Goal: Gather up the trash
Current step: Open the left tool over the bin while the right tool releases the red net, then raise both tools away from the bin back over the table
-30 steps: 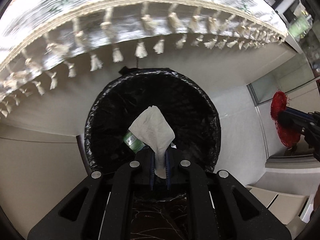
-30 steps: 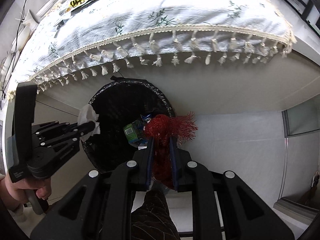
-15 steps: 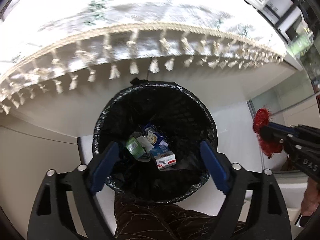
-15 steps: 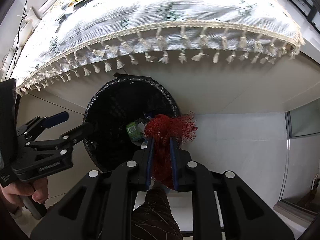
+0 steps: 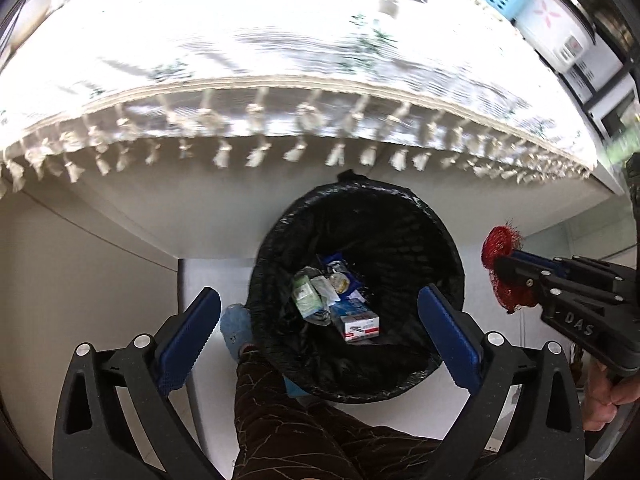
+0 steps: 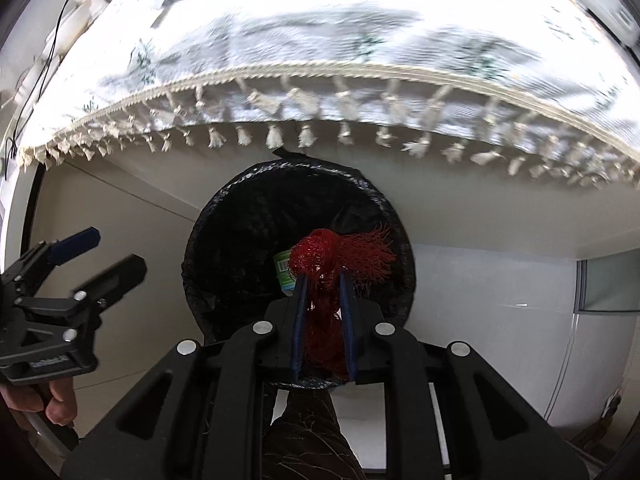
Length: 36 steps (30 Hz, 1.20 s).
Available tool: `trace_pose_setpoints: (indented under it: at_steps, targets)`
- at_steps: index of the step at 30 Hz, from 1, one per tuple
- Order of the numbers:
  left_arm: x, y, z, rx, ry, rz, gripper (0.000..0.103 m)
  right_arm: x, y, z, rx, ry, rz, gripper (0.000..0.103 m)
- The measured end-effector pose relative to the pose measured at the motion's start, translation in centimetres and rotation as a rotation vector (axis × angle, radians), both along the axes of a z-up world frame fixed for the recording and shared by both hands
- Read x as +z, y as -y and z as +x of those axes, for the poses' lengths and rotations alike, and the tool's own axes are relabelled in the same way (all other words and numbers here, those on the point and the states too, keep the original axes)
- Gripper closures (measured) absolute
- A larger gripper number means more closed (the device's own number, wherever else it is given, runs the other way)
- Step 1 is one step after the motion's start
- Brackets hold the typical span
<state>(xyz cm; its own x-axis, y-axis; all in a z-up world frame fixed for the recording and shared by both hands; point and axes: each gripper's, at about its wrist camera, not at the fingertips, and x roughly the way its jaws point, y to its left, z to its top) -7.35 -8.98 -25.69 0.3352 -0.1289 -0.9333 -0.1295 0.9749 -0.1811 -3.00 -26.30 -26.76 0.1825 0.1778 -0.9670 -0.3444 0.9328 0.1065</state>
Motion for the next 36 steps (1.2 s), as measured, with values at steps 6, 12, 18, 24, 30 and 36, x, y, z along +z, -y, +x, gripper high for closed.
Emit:
trace_pose_setpoints:
  at_steps: [6, 12, 18, 24, 30, 36]
  targets:
    - [0.0, -1.6, 0.0, 0.028, 0.000, 0.019, 0.006, -1.2, -1.7, 0.5, 0.032, -0.013, -0.018, 0.087]
    - [0.0, -2.4, 0.1, 0.034, -0.006, 0.026, 0.006, -1.8, -2.7, 1.1, 0.027, -0.011, -0.013, 0.082]
    - [0.2, -2.4, 0.4, 0.027, -0.011, 0.030, 0.006, -0.8, -1.8, 1.8, 0.007, 0.010, -0.008, 0.064]
    - [0.7, -2.0, 0.8, 0.016, -0.012, 0.031, 0.006, 1.1, -1.1, 2.2, -0.011, 0.044, 0.000, 0.045]
    - [2.4, -1.8, 0.9, 0.002, 0.013, 0.035, 0.006, 4.7, 0.4, 2.1, -0.043, 0.098, 0.020, 0.026]
    - [5.1, -1.8, 1.0, 0.001, 0.043, 0.038, 0.006, 8.0, 1.3, 2.2, -0.058, 0.158, 0.028, 0.014]
